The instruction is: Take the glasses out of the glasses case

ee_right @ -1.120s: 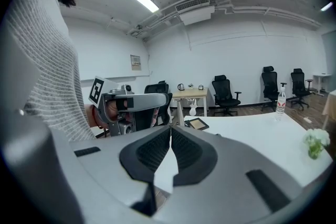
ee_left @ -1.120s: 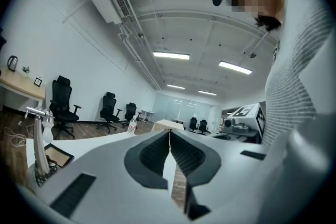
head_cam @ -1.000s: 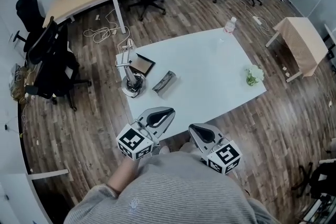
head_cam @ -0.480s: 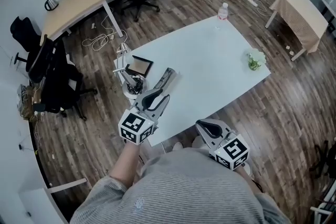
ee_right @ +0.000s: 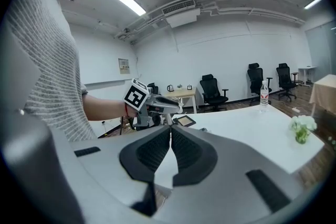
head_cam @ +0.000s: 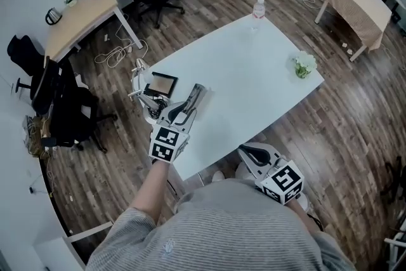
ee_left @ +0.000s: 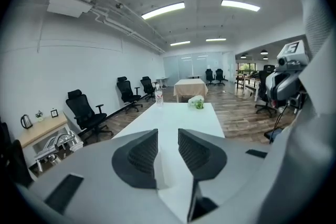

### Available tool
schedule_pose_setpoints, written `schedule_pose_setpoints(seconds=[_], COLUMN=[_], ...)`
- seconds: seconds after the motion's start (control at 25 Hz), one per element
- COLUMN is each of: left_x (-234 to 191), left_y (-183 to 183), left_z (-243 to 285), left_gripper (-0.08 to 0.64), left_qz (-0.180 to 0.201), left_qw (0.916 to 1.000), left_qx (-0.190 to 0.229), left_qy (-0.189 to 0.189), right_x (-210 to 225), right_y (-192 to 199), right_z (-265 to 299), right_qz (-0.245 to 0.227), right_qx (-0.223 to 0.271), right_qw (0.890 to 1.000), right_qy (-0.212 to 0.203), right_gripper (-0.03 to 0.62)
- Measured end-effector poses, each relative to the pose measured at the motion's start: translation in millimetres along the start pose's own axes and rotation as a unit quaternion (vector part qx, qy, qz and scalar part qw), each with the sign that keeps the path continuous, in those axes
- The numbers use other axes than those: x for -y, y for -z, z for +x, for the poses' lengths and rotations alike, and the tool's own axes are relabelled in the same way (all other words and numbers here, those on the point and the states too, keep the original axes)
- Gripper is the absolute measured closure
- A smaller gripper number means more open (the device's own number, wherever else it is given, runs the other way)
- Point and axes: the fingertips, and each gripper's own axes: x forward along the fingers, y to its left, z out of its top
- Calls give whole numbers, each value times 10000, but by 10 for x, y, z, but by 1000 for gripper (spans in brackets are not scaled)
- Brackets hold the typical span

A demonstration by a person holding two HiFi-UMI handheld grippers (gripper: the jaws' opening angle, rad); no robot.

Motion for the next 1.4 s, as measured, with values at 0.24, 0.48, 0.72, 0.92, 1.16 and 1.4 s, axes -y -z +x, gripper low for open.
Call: schedule_pose_setpoints(seconds=[0.24,0.48,0.72,0.92,1.16,1.4], left_x=[-62,-77,-178,-289,-375,-416], left_y=[107,143,292,501,736,906], left_z=[269,413,541,709,910,1005], left_gripper=[451,451,451,451,451,451], left_qz=[83,103,174,302,216,90], left_qw=[9986,9970,9931,9858,9808,9779], left_qx=[-498,-743,-1094,-1553,-1833,-1987], left_qy=[-129,-205,-386,-563,-638,-643], right_x=[187,422,647,741,860,1015], right_y=[-62,-152,-213,-199,-206,-172], right_z=[-69,-159,-199,-218,-234,-256], right_qz=[1,12,87,72,-25,40], right_qx=[-43,-61,41,-70,-254,-265], right_qw=[10000,9999,9997,9999,9996,9994], right_qy=[37,87,221,123,99,200], right_gripper=[575,575,575,576,575,575])
